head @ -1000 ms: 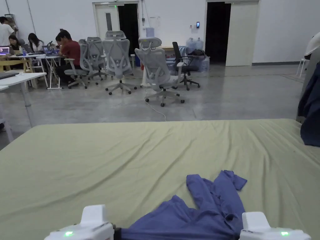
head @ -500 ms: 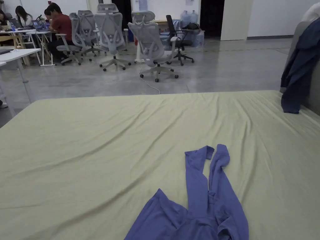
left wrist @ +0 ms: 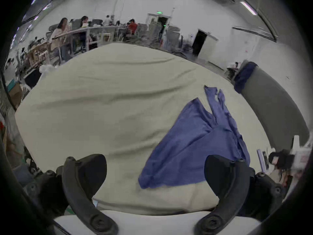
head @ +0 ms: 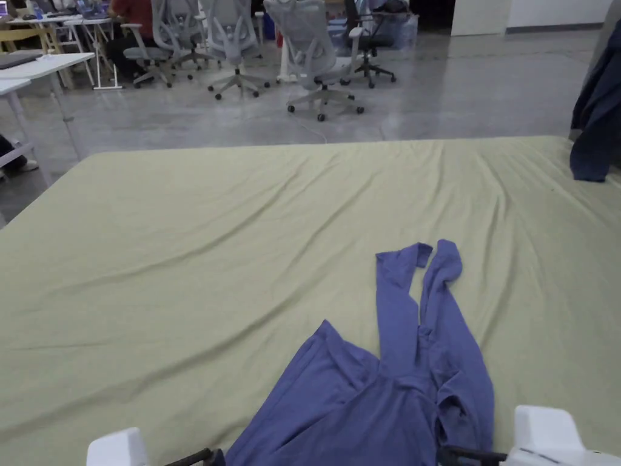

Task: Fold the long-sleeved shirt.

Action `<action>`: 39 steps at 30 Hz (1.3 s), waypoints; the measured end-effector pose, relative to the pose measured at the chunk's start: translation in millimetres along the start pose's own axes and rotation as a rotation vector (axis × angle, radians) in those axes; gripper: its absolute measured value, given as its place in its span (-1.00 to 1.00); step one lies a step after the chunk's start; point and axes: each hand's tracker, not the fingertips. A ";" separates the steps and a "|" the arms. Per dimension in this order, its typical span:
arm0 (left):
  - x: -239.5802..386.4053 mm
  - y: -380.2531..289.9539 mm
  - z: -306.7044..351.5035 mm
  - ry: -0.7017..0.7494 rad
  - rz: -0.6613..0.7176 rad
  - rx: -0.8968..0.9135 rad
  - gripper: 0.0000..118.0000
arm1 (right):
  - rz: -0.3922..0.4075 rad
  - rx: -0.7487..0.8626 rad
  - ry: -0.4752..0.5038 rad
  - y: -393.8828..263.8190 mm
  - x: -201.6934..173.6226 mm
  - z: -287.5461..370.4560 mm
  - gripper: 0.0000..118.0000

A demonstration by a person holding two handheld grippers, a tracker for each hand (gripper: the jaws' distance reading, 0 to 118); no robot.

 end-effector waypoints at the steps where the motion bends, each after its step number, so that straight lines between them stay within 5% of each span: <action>1: 2.5 -4.1 4.8 0.001 -0.013 -0.006 0.96 | -0.006 0.017 0.024 -3.1 -1.3 9.4 1.00; 3: -5.9 -20.2 8.8 0.007 -0.053 -0.066 0.82 | -0.017 0.046 0.037 -10.0 -3.2 23.1 0.82; 5: -5.5 -30.6 6.2 0.051 -0.059 -0.061 -0.04 | -0.018 0.069 0.036 -15.8 -5.7 30.9 -0.06; 6: -6.2 -33.6 2.7 0.079 -0.057 -0.061 -0.78 | -0.018 0.078 0.032 -17.1 -6.8 32.3 -0.89; 7: -5.5 -37.2 -5.2 0.112 -0.048 -0.091 -0.84 | -0.021 0.082 0.024 -18.5 -7.1 31.6 -0.96; 9: -13.5 -37.3 -23.5 0.112 0.027 -0.137 -0.77 | -0.063 0.075 0.019 -19.7 -4.1 31.4 -0.96; 10: -18.6 -36.8 -33.6 0.099 0.086 -0.155 -0.52 | -0.092 0.054 0.069 -18.2 -0.6 29.5 -0.96; 12: -22.0 -37.8 -52.9 0.102 0.144 -0.144 0.42 | -0.129 0.041 0.119 -13.9 1.7 24.8 -0.96; 15: -8.0 -40.2 -70.6 0.143 0.109 -0.159 1.00 | -0.086 0.037 0.087 -3.3 4.7 13.0 -0.96; 19: 6.8 -52.9 -99.4 0.102 -0.056 -0.199 0.64 | -0.028 0.050 0.049 21.4 8.0 -14.5 -0.96; 21: 12.2 -58.3 -112.0 0.112 -0.127 -0.248 0.22 | 0.002 0.038 0.039 42.3 9.7 -38.2 -0.96; 23: 19.9 -52.3 -103.3 0.135 -0.146 -0.210 0.05 | 0.042 0.036 0.036 75.7 8.3 -68.0 -0.96; 25: 22.1 -44.4 -94.9 0.114 -0.157 -0.196 -0.94 | 0.140 0.046 0.034 114.8 2.2 -102.0 -0.90; 26: 21.9 -40.0 -90.5 0.077 -0.127 -0.179 -0.94 | 0.187 0.061 0.024 138.1 -1.4 -126.2 -0.64; 28: 23.2 -36.8 -85.6 0.086 -0.139 -0.181 -0.94 | 0.212 0.031 0.048 182.1 -3.9 -174.7 0.81; 29: 23.9 -36.1 -83.2 0.074 -0.151 -0.174 -0.94 | 0.212 -0.031 0.035 202.9 -6.5 -206.6 1.00; 35: 16.5 -30.9 -71.7 0.045 -0.067 -0.171 -0.94 | 0.268 -0.189 -0.119 264.6 -16.2 -325.6 0.87; 37: 14.2 -28.9 -69.7 0.041 -0.045 -0.170 -0.94 | 0.261 -0.309 -0.168 260.4 -11.4 -342.7 0.66; 39: 17.6 -27.6 -67.1 0.036 -0.035 -0.169 -0.94 | 0.203 -0.364 -0.234 248.9 -6.4 -363.0 0.24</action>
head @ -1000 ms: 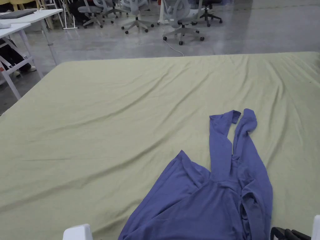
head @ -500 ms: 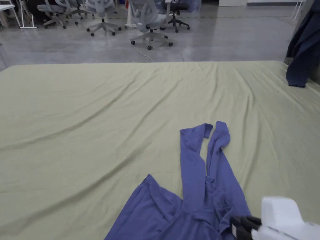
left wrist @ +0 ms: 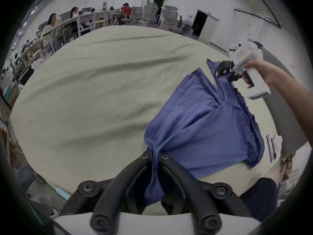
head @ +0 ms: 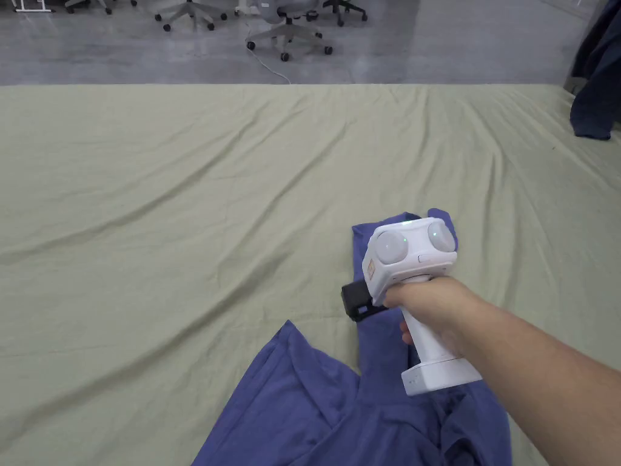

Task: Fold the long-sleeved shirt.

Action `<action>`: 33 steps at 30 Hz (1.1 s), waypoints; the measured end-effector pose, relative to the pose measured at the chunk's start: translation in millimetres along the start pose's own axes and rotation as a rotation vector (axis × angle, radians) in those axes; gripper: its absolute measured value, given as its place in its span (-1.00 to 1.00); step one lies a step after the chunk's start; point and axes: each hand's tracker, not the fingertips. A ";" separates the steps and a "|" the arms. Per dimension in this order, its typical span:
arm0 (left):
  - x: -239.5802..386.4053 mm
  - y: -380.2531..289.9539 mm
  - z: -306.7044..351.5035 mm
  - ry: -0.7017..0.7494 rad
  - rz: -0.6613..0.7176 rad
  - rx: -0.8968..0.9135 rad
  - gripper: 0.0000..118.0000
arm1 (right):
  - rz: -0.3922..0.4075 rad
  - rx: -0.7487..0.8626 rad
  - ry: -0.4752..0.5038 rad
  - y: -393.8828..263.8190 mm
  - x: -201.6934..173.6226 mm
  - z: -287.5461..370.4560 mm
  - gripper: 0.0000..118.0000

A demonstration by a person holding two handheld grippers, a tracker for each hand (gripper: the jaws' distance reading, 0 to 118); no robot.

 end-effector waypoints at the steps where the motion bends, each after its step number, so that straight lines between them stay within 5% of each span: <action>1: 1.0 0.3 1.1 0.001 -0.001 0.001 -0.94 | -0.005 -0.035 -0.023 -4.3 -0.8 -5.6 0.14; 5: 11.0 2.9 13.2 0.003 -0.025 0.020 -0.94 | -0.001 0.043 0.054 -28.7 -4.4 36.0 -0.75; 6: 12.2 3.6 17.1 -0.005 -0.024 0.024 -0.94 | 0.008 0.056 0.062 -36.5 -5.1 48.8 -0.83; 8: 15.4 4.3 25.5 -0.028 -0.019 0.043 -0.94 | 0.040 0.122 0.144 -44.3 4.6 75.1 -0.83; 19: 32.4 22.0 99.1 -0.083 0.034 0.238 -0.94 | -0.119 0.699 0.248 -235.9 74.3 344.8 -0.83; 23: 45.6 29.7 147.7 -0.099 0.042 0.358 -0.94 | -0.210 0.884 0.208 -307.8 87.8 408.1 -0.82; 28: 55.6 39.1 205.4 -0.152 0.091 0.502 -0.94 | -0.215 1.078 0.129 -370.0 86.0 460.8 -0.82; 33: 72.3 75.5 239.5 -0.178 0.064 0.630 -0.94 | -0.235 1.189 0.119 -362.9 97.3 491.0 -0.82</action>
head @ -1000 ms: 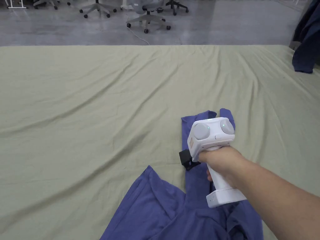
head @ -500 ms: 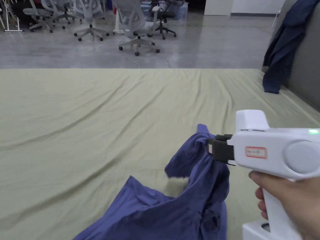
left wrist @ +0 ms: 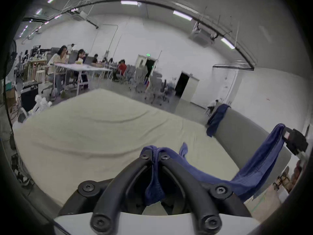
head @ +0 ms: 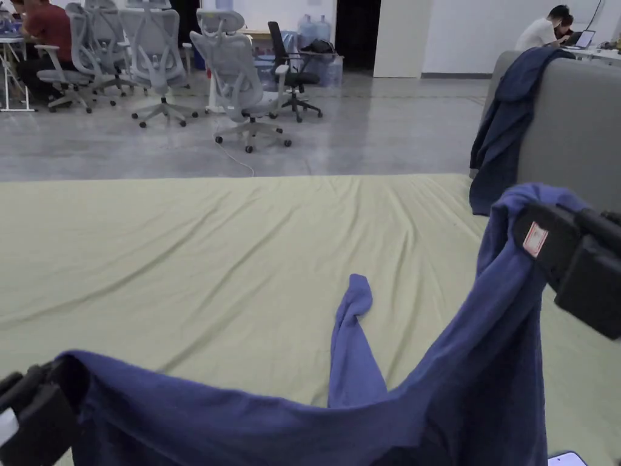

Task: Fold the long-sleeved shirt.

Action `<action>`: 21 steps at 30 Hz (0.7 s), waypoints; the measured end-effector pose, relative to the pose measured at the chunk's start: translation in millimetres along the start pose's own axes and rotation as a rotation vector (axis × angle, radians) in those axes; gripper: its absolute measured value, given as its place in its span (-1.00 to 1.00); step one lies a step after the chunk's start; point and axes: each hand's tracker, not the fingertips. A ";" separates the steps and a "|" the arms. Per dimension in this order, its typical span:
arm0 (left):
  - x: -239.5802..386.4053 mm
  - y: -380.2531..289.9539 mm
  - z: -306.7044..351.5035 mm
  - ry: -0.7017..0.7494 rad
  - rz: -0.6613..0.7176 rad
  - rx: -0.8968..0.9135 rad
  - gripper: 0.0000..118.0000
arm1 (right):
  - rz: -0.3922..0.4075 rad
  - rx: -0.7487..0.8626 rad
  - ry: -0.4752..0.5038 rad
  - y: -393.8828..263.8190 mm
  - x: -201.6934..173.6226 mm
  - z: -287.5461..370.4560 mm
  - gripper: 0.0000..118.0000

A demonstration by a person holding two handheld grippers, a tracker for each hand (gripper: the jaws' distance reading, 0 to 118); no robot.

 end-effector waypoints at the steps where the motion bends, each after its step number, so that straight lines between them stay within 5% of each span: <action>1: 4.5 10.5 -3.1 -0.006 -0.004 0.015 -0.94 | -0.005 0.015 -0.005 8.1 0.7 -7.4 -0.82; 16: 47.3 210.5 -168.0 -0.153 0.003 0.092 -0.94 | -0.028 -0.012 -0.062 183.2 4.2 -248.5 -0.82; 21: 64.8 277.2 -227.8 -0.128 -0.038 0.095 -0.94 | 0.122 0.101 -0.154 237.4 -7.2 -324.1 -0.82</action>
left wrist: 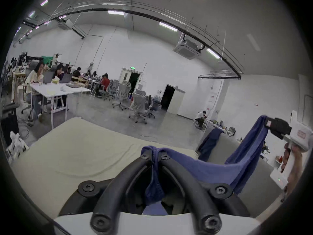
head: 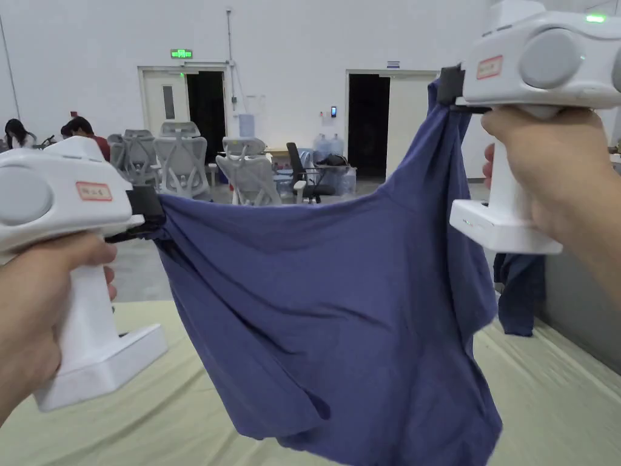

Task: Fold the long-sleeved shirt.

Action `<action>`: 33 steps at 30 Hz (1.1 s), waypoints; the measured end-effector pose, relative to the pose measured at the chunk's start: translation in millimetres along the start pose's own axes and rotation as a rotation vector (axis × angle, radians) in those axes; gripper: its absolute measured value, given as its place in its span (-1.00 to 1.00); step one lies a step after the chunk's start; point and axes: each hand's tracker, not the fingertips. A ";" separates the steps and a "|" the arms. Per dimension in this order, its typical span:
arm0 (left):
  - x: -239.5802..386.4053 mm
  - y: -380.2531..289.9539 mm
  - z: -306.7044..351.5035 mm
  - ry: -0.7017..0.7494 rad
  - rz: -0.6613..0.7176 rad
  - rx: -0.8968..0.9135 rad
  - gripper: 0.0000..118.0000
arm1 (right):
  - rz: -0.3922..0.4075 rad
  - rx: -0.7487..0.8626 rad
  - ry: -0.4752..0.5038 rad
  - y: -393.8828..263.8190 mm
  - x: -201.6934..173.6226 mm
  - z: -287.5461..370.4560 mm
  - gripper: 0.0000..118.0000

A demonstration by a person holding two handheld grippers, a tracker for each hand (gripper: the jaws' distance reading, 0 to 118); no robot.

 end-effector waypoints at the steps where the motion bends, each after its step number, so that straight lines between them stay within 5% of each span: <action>1: 3.0 11.2 -14.8 0.001 -0.011 -0.002 -0.94 | -0.027 -0.015 0.012 8.4 -1.1 -16.3 -0.82; 6: 11.8 51.4 -76.5 0.053 -0.018 -0.006 -0.94 | -0.018 -0.043 -0.113 41.1 -3.9 -71.7 -0.82; 12: -3.5 52.9 -132.3 0.099 -0.015 0.010 -0.94 | -0.014 -0.069 -0.121 22.6 -0.2 -110.4 -0.82; 19: -61.6 -65.6 -188.5 0.162 -0.052 -0.137 -0.94 | -0.014 -0.257 -0.069 -139.2 -10.3 -154.7 -0.83; 26: -126.5 -217.8 -200.5 0.233 -0.052 -0.388 -0.94 | 0.086 -0.484 0.012 -317.5 -23.5 -135.2 -0.83; 33: -153.2 -271.3 -112.5 0.233 -0.015 -0.380 -0.94 | -0.026 -0.509 0.083 -349.4 -1.7 -28.8 -0.83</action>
